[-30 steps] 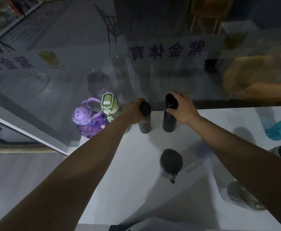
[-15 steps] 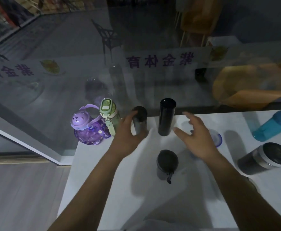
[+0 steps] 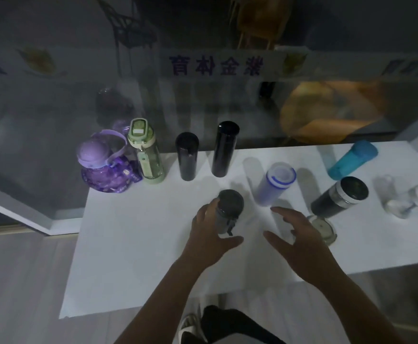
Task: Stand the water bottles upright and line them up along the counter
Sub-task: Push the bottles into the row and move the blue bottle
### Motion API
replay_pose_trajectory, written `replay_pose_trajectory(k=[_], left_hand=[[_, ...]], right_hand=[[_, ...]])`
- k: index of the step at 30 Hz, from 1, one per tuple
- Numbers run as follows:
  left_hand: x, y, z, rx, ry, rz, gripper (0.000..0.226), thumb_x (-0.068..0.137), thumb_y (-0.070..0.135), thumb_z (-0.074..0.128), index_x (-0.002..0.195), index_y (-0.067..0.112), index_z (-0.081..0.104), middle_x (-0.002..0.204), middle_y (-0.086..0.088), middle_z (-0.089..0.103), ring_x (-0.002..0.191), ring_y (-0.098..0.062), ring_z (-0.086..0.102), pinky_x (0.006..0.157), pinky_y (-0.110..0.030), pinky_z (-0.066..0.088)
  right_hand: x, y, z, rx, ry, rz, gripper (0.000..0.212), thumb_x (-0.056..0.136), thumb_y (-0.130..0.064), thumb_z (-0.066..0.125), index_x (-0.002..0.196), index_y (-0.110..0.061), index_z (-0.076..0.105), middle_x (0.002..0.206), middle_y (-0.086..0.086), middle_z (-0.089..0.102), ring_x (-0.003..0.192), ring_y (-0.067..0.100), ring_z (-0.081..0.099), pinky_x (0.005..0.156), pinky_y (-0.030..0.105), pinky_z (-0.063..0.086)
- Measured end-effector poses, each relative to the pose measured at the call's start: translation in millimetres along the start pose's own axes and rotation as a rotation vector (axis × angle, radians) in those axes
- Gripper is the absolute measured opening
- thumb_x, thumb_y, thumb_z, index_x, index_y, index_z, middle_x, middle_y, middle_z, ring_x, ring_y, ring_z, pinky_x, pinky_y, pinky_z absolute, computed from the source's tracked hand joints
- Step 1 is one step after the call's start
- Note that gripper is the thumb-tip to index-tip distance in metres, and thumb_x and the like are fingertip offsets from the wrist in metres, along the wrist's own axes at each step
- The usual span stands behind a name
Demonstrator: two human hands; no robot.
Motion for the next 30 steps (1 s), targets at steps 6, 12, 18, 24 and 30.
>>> replay_pose_trajectory(k=[6, 12, 18, 24, 30], left_hand=[[49, 22, 21, 0.2, -0.095, -0.057, 0.101, 0.066, 0.032, 0.08, 0.148, 0.036, 0.021, 0.15, 0.0, 0.023, 0.132, -0.029, 0.029, 0.088, -0.046, 0.055], [70, 26, 23, 0.452, -0.203, -0.075, 0.073, 0.067, 0.023, 0.077, 0.131, 0.029, 0.043, 0.126, -0.002, 0.039, 0.112, -0.027, 0.049, 0.09, -0.041, 0.051], [81, 46, 10, 0.508, -0.206, -0.093, 0.051, 0.067, 0.026, 0.075, 0.111, 0.032, 0.05, 0.113, 0.002, 0.05, 0.096, -0.021, 0.057, 0.075, -0.032, 0.053], [106, 120, -9, 0.452, -0.152, -0.071, 0.058, 0.063, 0.029, 0.076, 0.117, 0.033, 0.053, 0.111, 0.004, 0.06, 0.098, -0.021, 0.062, 0.081, -0.039, 0.056], [156, 206, -37, 0.478, 0.031, 0.01, 0.059, 0.069, 0.026, 0.078, 0.121, 0.036, 0.052, 0.114, 0.009, 0.058, 0.098, -0.016, 0.057, 0.068, -0.018, 0.044]], right_hand=[[-8, 28, -44, -0.001, 0.038, 0.132, 0.049, 0.082, -0.035, 0.073, 0.127, -0.034, 0.055, 0.118, -0.017, 0.052, 0.104, 0.005, 0.049, 0.09, 0.024, 0.038], [39, 53, -44, 0.032, -0.033, 0.057, 0.055, 0.082, -0.035, 0.073, 0.132, -0.032, 0.05, 0.129, -0.014, 0.05, 0.114, 0.004, 0.046, 0.096, 0.023, 0.036], [127, 76, -37, -0.15, -0.201, -0.053, 0.073, 0.079, -0.034, 0.073, 0.143, -0.032, 0.037, 0.152, -0.001, 0.034, 0.132, 0.024, 0.04, 0.106, 0.035, 0.038], [179, 97, -5, -0.206, -0.437, -0.144, 0.076, 0.08, -0.031, 0.07, 0.144, -0.041, 0.031, 0.153, 0.004, 0.029, 0.134, 0.03, 0.039, 0.105, 0.042, 0.042], [182, 111, -7, -0.104, -0.438, -0.172, 0.076, 0.073, -0.032, 0.074, 0.139, -0.036, 0.036, 0.132, 0.001, 0.046, 0.118, 0.025, 0.051, 0.097, 0.04, 0.047]])
Point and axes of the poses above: each hand's wrist, its own x-axis towards the middle knuckle, its own z-axis out of the palm, y = z × x, the point moved 10 cm from there along x, towards the middle knuckle
